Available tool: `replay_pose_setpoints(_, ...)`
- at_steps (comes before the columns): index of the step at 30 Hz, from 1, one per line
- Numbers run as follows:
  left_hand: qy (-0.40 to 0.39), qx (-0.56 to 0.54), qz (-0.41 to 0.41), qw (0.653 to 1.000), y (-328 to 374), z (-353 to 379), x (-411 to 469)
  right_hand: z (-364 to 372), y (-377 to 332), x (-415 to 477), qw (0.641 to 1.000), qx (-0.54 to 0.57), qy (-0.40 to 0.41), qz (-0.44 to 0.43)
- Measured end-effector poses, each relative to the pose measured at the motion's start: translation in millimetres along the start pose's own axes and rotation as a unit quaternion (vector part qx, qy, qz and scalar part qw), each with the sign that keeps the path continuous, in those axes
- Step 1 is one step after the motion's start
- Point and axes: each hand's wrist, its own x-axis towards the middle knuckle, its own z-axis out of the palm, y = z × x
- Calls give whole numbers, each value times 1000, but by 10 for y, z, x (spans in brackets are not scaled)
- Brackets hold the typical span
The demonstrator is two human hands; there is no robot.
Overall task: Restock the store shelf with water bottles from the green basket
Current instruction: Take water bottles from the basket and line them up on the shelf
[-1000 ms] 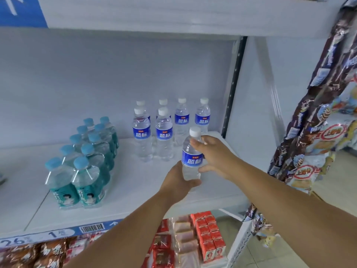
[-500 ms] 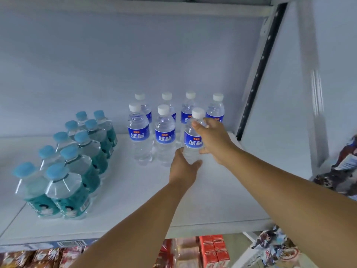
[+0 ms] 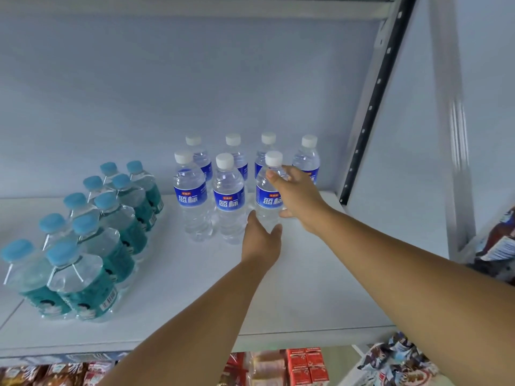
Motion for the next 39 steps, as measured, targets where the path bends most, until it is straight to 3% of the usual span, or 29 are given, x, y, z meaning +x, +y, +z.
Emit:
replay_pose_setpoints(6, -26, 51, -29, 998, 2, -77, -160, -12, 94, -68, 1000, 2, 0, -4)
replay_pose_setpoints(12, -45, 65, -39, 996, -149, -398, -478, -42, 258, -354, 997, -43, 65, 7)
replay_pose_setpoints(19, -120, 95, 22, 988, -338, -755, -1042, 125, 657, -1082, 989, -128, 48, 54)
replay_pose_setpoints(24, -164, 139, 72, 974, -556, -1036, -1462, 262, 879, -1661, 990, -132, 31, 37)
replay_pose_setpoints(29, -168, 228, 95, 954, -846, -1378, -1806, 315, 997, -2121, 974, -224, -14, -23)
replay_pose_setpoints(39, -141, 233, 33, 962, -1268, -1716, -2314, 648, 1394, -2717, 955, -283, -73, -58)
